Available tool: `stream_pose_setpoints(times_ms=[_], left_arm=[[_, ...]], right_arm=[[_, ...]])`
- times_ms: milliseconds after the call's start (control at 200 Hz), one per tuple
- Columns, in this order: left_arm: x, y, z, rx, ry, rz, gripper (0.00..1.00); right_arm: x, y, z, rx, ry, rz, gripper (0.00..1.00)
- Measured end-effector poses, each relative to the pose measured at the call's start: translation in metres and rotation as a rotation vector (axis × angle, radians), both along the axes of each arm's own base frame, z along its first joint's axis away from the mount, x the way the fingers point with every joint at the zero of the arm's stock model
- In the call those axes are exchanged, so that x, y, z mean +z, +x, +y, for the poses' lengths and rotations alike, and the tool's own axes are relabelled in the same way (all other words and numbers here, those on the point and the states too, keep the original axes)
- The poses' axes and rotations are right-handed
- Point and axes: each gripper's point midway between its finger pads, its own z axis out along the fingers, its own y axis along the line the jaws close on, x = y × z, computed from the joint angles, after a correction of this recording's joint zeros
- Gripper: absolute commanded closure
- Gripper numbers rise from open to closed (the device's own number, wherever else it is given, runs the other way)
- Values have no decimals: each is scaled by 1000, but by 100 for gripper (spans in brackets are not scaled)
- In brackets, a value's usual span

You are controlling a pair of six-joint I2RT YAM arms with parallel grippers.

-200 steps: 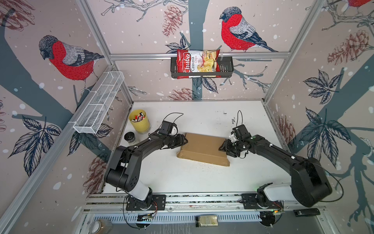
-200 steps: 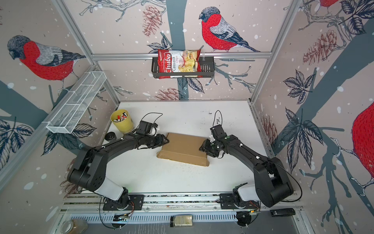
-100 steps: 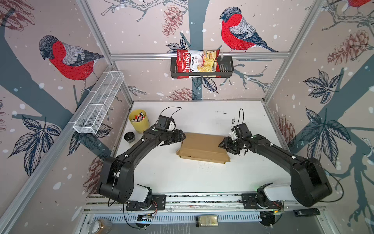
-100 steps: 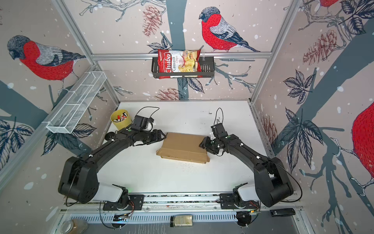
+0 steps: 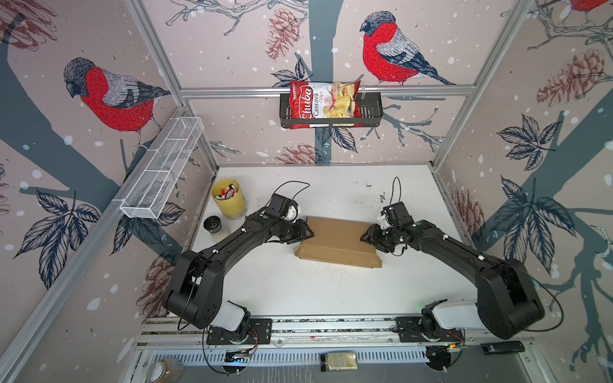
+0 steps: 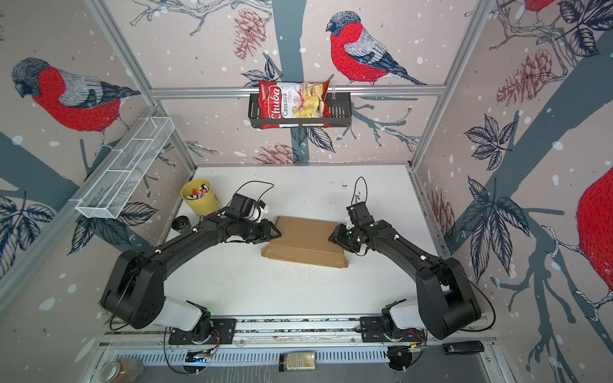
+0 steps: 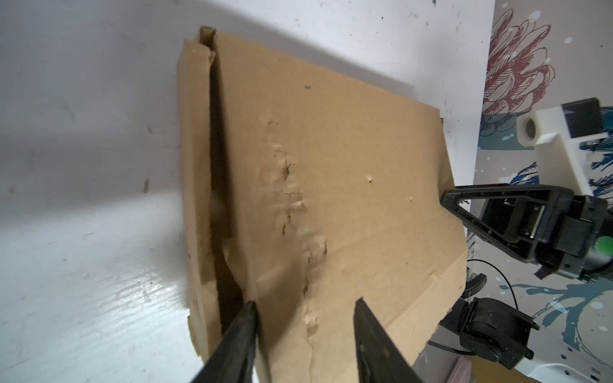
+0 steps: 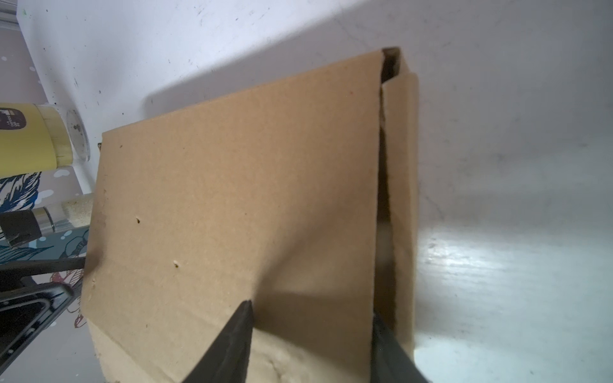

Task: Fold the paper box

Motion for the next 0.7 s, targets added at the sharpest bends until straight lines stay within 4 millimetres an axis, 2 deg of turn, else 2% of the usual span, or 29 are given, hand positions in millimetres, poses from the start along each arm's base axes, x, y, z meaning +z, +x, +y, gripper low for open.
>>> stream_pose_setpoints(times_ms=[165,230,470,545,655,700], left_arm=[[-22,5,17,3,121,-6,56],[-29,6,21,1,153,-7,58],[-37,9,14,-39,170,-27,56],[-37,12,16,-38,186,-43,51],[-34,19,21,-24,197,-60,36],[-34,21,29,-12,229,-71,30]], right_arm=[[-4,-3,1,7,-7,7,50],[-7,-4,1,16,-28,3,47],[-17,-3,2,61,-124,-31,35],[-18,-3,2,71,-137,-42,31],[-11,-5,1,91,-136,-72,27],[-8,-5,-1,97,-145,-88,26]])
